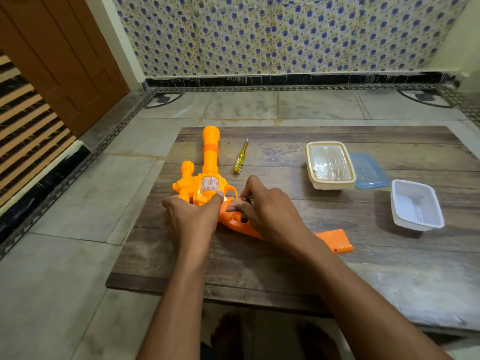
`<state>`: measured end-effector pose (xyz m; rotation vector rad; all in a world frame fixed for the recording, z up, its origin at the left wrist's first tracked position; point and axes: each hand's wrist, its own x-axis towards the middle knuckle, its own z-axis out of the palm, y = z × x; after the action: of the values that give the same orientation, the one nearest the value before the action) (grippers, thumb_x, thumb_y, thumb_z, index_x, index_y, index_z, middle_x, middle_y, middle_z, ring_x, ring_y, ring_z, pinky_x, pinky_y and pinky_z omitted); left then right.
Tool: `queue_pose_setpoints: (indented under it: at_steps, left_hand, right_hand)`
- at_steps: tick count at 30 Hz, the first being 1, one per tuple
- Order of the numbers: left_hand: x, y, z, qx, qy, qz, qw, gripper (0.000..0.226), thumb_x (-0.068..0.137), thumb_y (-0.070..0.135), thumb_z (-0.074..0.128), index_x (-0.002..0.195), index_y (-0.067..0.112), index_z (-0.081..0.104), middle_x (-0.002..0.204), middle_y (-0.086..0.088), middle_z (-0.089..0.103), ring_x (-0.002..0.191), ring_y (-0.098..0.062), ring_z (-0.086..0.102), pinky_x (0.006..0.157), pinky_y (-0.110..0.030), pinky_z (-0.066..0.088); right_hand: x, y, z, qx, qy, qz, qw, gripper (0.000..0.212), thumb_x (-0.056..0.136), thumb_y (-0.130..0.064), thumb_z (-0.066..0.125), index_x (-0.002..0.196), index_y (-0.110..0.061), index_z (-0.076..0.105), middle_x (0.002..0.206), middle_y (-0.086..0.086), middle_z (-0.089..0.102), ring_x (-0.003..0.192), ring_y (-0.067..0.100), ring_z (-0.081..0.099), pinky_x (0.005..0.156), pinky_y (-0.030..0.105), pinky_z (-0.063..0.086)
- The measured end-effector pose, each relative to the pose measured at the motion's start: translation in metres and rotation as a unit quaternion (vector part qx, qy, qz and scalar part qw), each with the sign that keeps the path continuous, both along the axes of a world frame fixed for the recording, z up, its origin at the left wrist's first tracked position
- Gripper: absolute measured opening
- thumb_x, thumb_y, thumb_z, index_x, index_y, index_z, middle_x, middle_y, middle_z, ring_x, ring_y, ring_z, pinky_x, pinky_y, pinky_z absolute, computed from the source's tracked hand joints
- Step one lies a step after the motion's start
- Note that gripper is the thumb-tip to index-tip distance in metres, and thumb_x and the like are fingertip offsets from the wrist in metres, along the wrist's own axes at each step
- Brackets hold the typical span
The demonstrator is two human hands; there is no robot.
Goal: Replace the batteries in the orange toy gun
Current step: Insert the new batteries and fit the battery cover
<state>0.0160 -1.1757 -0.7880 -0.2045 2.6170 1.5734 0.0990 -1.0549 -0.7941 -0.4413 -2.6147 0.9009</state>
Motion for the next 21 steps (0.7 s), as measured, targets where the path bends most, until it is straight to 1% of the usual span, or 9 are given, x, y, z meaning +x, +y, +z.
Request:
queue_pose_setpoints:
  at_steps: [1,3,5,7,9,13,15,17,21]
  left_hand:
    - [0.001,0.002,0.001,0.005,0.007,-0.001,1.000,0.081,0.055,0.056,0.084,0.114,0.010,0.055,0.102,-0.007,0.070,0.094,-0.033,0.069,0.079,-0.043,0.058]
    - [0.004,0.007,0.000,0.042,0.007,-0.011,0.999,0.077,0.064,0.039,0.089,0.117,0.012,0.039,0.100,-0.002,0.063,0.093,-0.030,0.066,0.080,-0.045,0.059]
    - [0.006,0.010,-0.002,0.104,-0.012,-0.020,0.994,0.082,0.062,0.035,0.090,0.116,0.019,0.032,0.099,0.003,0.057,0.093,-0.028,0.066,0.078,-0.051,0.062]
    - [0.005,0.011,-0.004,0.152,-0.038,-0.015,0.988,0.082,0.064,0.030,0.091,0.117,0.023,0.030,0.107,-0.001,0.058,0.094,-0.027,0.067,0.072,-0.051,0.063]
    - [0.001,0.010,-0.007,0.185,-0.057,-0.005,0.981,0.078,0.070,0.020,0.091,0.120,0.022,0.031,0.114,-0.005,0.059,0.093,-0.026,0.069,0.063,-0.047,0.063]
    - [0.000,0.010,-0.006,0.260,-0.063,0.015,0.964,0.078,0.071,0.011,0.089,0.125,0.019,0.033,0.123,-0.011,0.060,0.096,-0.031,0.071,0.062,-0.059,0.062]
    - [0.000,0.012,-0.005,0.293,-0.073,0.030,0.953,0.077,0.071,0.010,0.089,0.124,0.018,0.034,0.125,-0.013,0.059,0.098,-0.033,0.071,0.063,-0.060,0.061]
    - [0.001,0.013,-0.001,0.315,-0.080,0.037,0.945,0.075,0.074,0.008,0.088,0.126,0.016,0.034,0.125,-0.012,0.059,0.098,-0.030,0.071,0.062,-0.054,0.063]
    - [0.004,0.016,0.002,0.341,-0.097,0.032,0.935,0.071,0.079,0.004,0.084,0.128,0.012,0.034,0.121,-0.009,0.061,0.098,-0.028,0.071,0.062,-0.050,0.063]
  right_hand:
    - [0.001,0.001,0.001,-0.003,0.000,-0.001,1.000,0.045,0.089,-0.058,0.064,0.101,-0.018,0.048,0.078,0.007,0.074,0.078,0.034,0.067,0.068,0.048,0.053]
    - [0.002,0.001,0.001,-0.014,0.005,-0.003,1.000,0.047,0.089,-0.057,0.064,0.102,-0.015,0.049,0.078,0.008,0.074,0.078,0.035,0.067,0.068,0.049,0.053]
    - [0.003,0.001,0.002,-0.017,0.008,-0.003,1.000,0.048,0.088,-0.058,0.064,0.101,-0.015,0.048,0.078,0.008,0.073,0.077,0.035,0.066,0.067,0.049,0.053]
    - [0.005,0.000,0.003,-0.018,0.011,0.006,1.000,0.051,0.086,-0.063,0.060,0.100,-0.016,0.046,0.079,0.010,0.073,0.076,0.035,0.067,0.066,0.050,0.054]
    - [0.006,-0.001,0.006,-0.021,0.012,0.009,1.000,0.050,0.087,-0.060,0.064,0.100,-0.014,0.047,0.082,0.011,0.073,0.076,0.035,0.067,0.067,0.050,0.054]
    - [0.009,0.002,0.019,-0.019,0.035,0.002,0.999,0.045,0.086,-0.047,0.076,0.097,-0.010,0.052,0.089,0.010,0.077,0.083,0.038,0.068,0.069,0.048,0.053]
    - [0.013,0.004,0.027,0.017,0.029,0.011,0.999,0.046,0.086,-0.049,0.075,0.100,-0.009,0.055,0.091,0.014,0.076,0.083,0.041,0.067,0.068,0.047,0.052]
    - [0.017,0.006,0.031,0.054,0.024,0.020,0.998,0.048,0.087,-0.049,0.074,0.105,-0.008,0.058,0.091,0.017,0.075,0.084,0.043,0.066,0.065,0.043,0.049]
    - [0.023,0.006,0.039,0.121,-0.028,0.020,0.992,0.049,0.090,-0.054,0.068,0.113,-0.012,0.057,0.100,0.015,0.075,0.093,0.042,0.066,0.067,0.040,0.043]
